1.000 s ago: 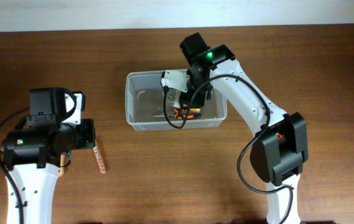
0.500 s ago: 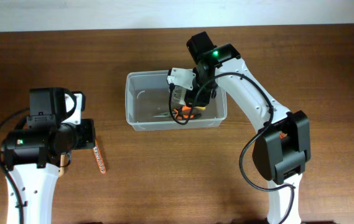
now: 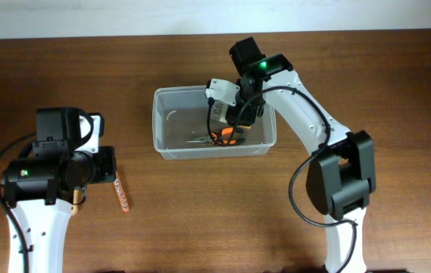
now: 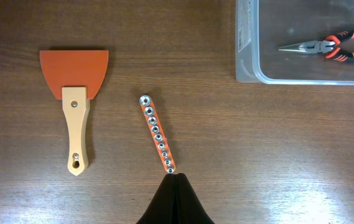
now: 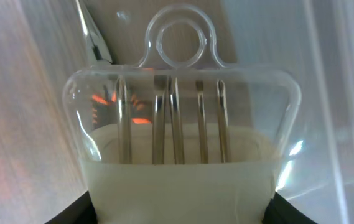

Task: Pack container
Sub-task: 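Lower the blister pack into the container and open the right gripper, then raise the right gripper and move it right toward the red-handled pliers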

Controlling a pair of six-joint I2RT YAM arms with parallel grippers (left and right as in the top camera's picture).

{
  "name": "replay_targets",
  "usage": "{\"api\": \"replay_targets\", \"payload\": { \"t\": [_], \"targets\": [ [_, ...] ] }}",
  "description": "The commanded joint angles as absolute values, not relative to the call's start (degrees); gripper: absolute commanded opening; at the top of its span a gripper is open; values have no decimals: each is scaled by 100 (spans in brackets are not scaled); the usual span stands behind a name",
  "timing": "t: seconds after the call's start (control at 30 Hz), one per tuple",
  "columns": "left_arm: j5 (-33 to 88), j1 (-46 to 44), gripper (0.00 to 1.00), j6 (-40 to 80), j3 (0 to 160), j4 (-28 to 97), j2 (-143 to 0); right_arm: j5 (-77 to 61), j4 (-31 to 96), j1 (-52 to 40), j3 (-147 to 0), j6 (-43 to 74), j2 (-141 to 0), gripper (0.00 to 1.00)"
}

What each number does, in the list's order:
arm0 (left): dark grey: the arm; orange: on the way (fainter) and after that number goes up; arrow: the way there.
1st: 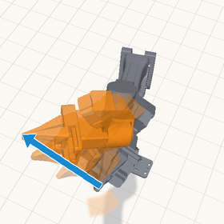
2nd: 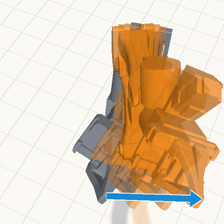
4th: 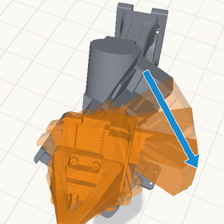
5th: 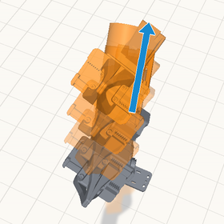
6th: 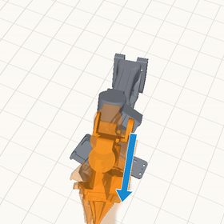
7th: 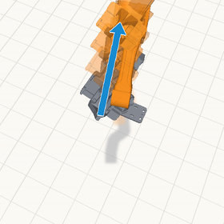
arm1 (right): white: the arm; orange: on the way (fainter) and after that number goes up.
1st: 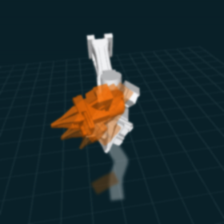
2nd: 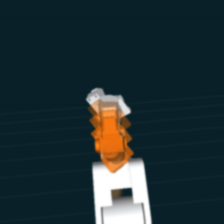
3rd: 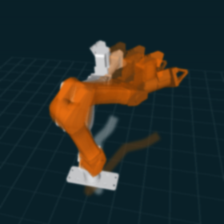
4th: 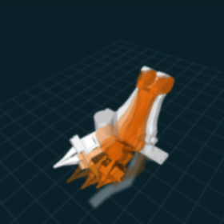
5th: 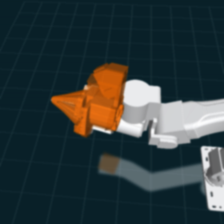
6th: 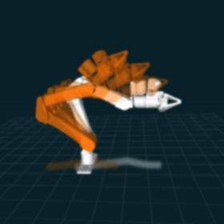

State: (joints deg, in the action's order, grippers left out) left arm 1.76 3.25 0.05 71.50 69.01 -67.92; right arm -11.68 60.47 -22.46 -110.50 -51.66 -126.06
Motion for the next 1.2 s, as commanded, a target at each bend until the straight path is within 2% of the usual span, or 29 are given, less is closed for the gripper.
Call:
{"api": "replay_targets", "payload": {
  "t": [0.0,0.37,0.47,0.57,0.6,0.63,0.67,0.9,1.03,1.17],
  "targets": [
    [220,353,2,38,7161,6912,-6757,-1140,5957,-2180,-11045,-5227,-12833,54],
    [220,353,2,38,7161,6928,-6757,-1223,5931,-2123,-11002,-5164,-13163,56],
    [217,353,2,38,7161,6925,-6757,-1291,5907,-2121,-11002,-5164,-13163,61],
    [217,353,2,38,7161,6923,-6757,-1291,5916,-2119,-11002,-5162,-13163,61],
    [217,353,2,38,7161,6923,-6757,-1291,5916,-2119,-11002,-5162,-13163,65],
    [217,353,2,38,7161,6923,-6757,-1288,5913,-2119,-11002,-5162,-13163,80],
    [217,353,2,38,7161,6923,-6757,-1291,5913,-2119,-11002,-5162,-13163,85],
    [217,353,2,38,7161,6925,-6757,-1310,5994,-2088,-11041,-4980,-13063,91],
    [215,353,2,36,7161,6921,-6757,-1256,6475,-2086,-11312,-4901,-12656,91],
    [217,353,2,36,7161,6919,-6757,-600,7242,-2084,-11780,-4890,-11937,90]
  ]
}}
